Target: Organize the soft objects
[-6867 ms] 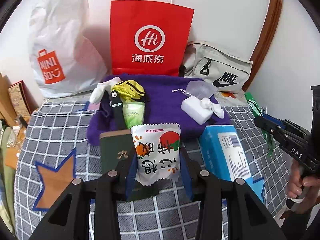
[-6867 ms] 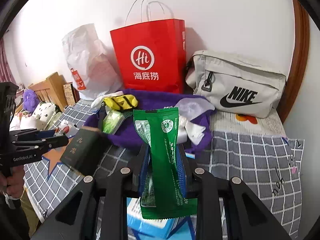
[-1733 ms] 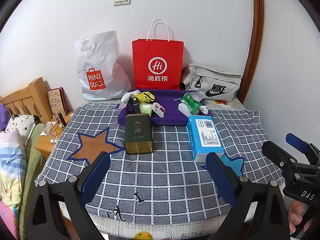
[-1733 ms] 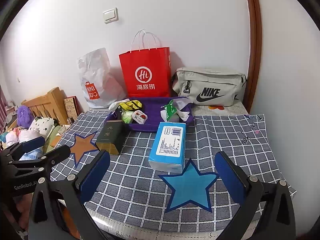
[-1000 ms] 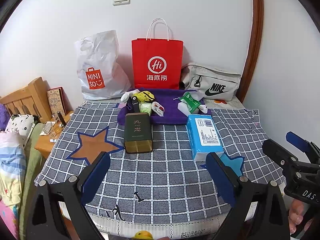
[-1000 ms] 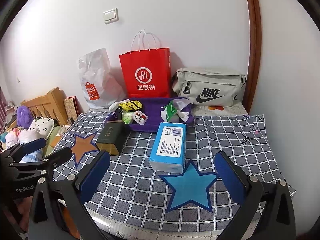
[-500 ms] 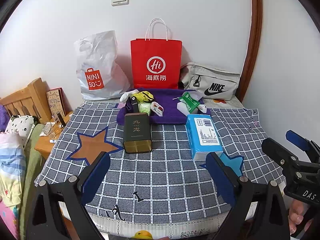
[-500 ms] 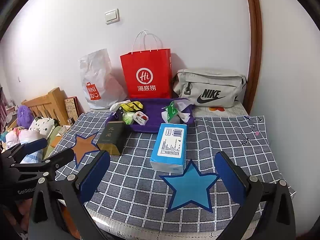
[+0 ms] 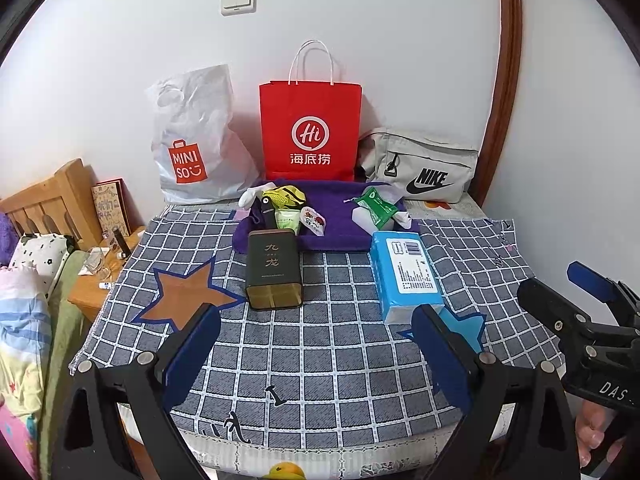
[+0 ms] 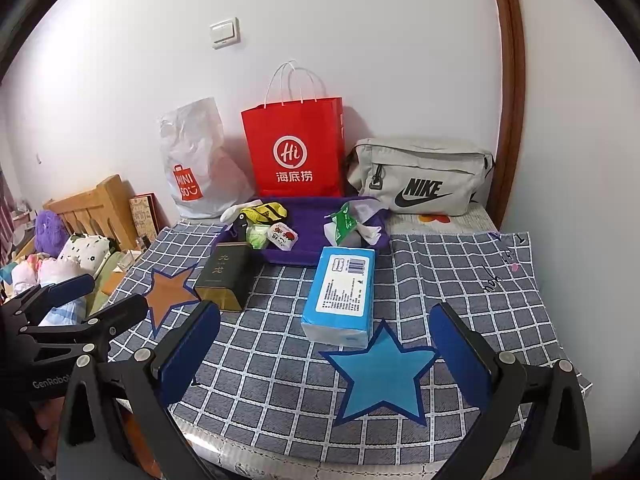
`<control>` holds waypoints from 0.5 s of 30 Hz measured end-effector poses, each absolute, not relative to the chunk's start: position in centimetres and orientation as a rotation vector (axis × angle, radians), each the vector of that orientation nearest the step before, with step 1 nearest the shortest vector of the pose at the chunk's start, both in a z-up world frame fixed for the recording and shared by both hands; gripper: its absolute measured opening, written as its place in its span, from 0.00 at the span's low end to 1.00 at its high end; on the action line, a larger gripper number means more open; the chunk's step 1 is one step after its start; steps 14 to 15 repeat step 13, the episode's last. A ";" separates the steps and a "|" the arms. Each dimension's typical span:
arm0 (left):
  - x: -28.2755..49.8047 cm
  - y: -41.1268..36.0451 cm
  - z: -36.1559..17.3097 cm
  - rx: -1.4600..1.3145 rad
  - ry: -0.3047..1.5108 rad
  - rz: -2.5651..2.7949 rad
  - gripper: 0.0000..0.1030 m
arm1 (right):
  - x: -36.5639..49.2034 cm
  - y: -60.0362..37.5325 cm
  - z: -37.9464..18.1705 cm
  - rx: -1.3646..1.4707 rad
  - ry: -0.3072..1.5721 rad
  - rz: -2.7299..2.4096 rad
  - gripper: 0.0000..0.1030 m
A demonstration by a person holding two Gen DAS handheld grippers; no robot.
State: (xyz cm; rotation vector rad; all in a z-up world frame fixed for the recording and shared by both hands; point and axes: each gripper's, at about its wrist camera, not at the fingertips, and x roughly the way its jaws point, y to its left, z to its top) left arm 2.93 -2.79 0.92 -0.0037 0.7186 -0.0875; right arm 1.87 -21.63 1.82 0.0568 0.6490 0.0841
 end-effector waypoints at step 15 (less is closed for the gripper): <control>3.7 -2.1 0.5 -0.019 0.713 -0.092 0.94 | 2.2 -21.5 1.5 0.055 0.653 0.091 1.00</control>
